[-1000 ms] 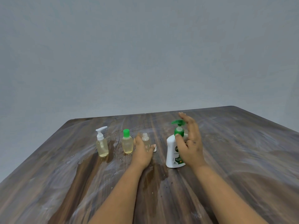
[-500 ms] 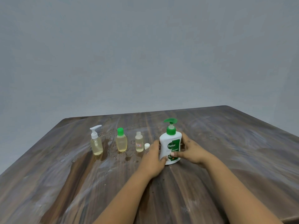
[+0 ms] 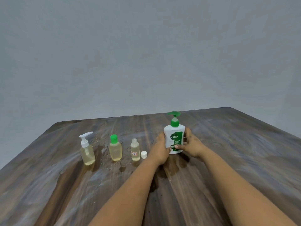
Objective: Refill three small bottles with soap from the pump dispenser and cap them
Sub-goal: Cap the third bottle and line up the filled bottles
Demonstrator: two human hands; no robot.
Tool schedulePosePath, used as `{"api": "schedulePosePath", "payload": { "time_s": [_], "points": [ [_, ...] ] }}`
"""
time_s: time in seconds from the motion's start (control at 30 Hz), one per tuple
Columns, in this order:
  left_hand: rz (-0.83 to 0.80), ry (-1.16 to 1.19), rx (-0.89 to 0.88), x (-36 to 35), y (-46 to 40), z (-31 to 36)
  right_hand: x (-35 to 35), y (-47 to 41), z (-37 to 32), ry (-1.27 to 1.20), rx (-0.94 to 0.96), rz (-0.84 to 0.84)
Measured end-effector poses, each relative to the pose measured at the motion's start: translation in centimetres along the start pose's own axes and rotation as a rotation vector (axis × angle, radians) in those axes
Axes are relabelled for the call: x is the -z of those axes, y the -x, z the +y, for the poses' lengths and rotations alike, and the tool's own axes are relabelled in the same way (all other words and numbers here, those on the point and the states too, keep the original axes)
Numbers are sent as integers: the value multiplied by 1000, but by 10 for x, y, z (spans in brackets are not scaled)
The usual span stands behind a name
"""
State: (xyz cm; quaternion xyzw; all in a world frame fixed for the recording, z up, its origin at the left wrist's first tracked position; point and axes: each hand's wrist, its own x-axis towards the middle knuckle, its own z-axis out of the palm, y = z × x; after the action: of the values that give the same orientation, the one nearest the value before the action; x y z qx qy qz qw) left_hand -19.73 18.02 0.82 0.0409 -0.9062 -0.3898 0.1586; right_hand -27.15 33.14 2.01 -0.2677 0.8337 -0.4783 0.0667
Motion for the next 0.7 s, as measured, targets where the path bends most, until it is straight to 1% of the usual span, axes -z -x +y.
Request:
{"api": "schedulePosePath", "payload": {
  "time_s": [0.03, 0.07, 0.1, 0.2, 0.23, 0.27, 0.3, 0.33, 0.37, 0.43, 0.5, 0.6, 0.7],
  "points": [
    [14, -14, -23, 1, 4, 0, 1, 1, -1, 4, 25, 23],
    [49, -33, -65, 3, 10, -1, 2, 4, -4, -5, 56, 85],
    [112, -50, -129, 7, 17, -1, 2, 8, -10, -27, 87, 197],
    [401, -97, -326, 24, 42, -5, -8, 25, -38, -99, 232, 652],
    [493, -109, -354, 32, 48, -8, -17, 30, -50, -96, 315, 736],
    [571, -115, -359, 41, 54, -12, -29, 33, -61, -69, 410, 748],
    [631, -112, -342, 49, 58, -17, -42, 34, -69, -26, 490, 687],
    [672, -106, -306, 57, 61, -23, -56, 33, -74, 34, 531, 571],
    [686, -102, -255, 63, 64, -29, -70, 30, -76, 117, 520, 423],
    [634, -110, -156, 70, 69, -40, -93, 19, -72, 318, 401, 141],
    [534, -119, -109, 69, 73, -49, -108, 8, -64, 450, 282, -20],
    [445, -53, -19, 65, 73, -55, -119, 3, -58, 516, 231, -89],
    [393, 24, 58, 63, 68, -58, -119, 4, -57, 472, 226, -46]
  ]
}}
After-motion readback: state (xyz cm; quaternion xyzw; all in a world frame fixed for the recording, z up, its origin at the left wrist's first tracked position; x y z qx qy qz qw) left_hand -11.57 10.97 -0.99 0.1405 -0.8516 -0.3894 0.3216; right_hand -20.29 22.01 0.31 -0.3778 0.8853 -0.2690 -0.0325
